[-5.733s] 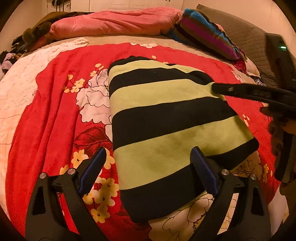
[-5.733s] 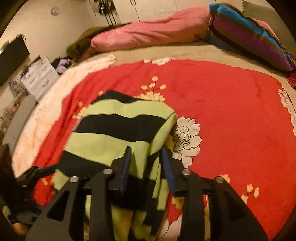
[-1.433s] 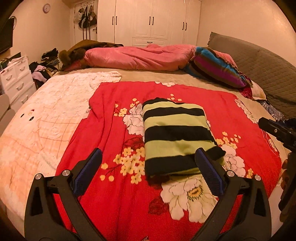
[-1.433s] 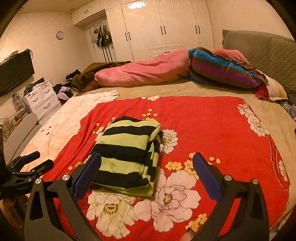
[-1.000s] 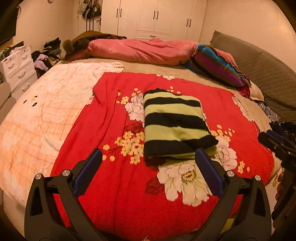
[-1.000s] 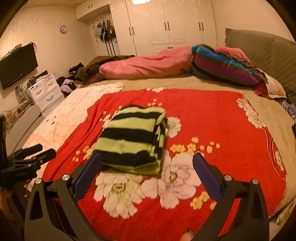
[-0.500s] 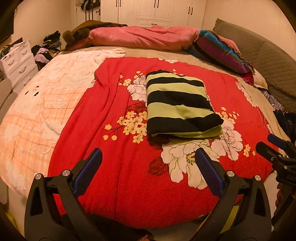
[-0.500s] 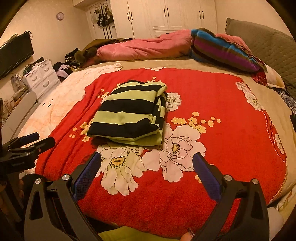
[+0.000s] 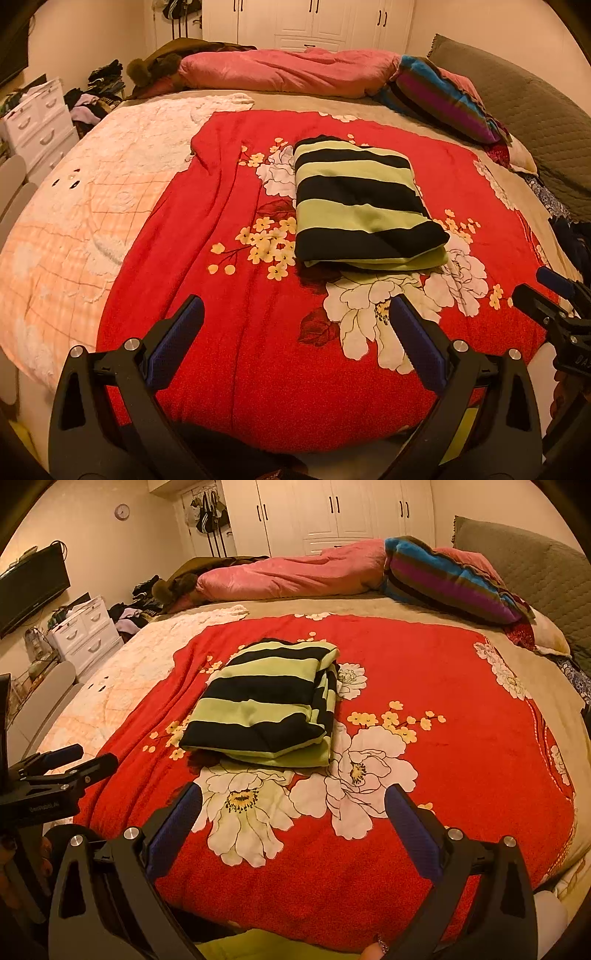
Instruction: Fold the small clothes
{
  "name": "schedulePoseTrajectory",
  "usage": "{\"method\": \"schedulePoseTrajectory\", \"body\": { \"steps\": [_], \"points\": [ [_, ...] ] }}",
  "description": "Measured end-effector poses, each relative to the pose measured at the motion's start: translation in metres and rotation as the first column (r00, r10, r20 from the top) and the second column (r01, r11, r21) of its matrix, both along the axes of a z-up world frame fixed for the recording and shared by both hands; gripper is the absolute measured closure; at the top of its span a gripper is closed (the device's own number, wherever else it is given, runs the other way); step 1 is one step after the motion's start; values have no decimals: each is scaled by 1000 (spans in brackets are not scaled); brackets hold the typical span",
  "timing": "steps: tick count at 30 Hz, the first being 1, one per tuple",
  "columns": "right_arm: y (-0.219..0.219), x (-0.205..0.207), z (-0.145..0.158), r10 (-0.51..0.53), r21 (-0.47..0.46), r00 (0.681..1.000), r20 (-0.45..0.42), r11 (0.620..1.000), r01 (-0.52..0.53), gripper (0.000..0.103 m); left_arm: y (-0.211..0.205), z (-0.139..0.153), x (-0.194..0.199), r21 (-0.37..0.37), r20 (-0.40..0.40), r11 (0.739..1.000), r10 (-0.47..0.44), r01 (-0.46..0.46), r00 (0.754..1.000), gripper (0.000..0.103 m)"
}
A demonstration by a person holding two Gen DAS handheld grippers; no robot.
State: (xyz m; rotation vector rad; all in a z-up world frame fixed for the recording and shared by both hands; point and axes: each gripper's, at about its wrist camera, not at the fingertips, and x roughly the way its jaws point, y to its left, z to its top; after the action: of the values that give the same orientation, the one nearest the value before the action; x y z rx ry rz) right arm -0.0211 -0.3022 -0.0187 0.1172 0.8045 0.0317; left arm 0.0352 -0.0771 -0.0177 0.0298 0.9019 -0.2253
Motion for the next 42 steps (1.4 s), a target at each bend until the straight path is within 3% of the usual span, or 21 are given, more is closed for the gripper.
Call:
{"method": "schedulePoseTrajectory", "body": {
  "steps": [42],
  "points": [
    [-1,-6,0,-6,7,1000,-2,1000,6,4,-1,-1,-4,18,1,1000,20,-20,1000,9]
  ]
}}
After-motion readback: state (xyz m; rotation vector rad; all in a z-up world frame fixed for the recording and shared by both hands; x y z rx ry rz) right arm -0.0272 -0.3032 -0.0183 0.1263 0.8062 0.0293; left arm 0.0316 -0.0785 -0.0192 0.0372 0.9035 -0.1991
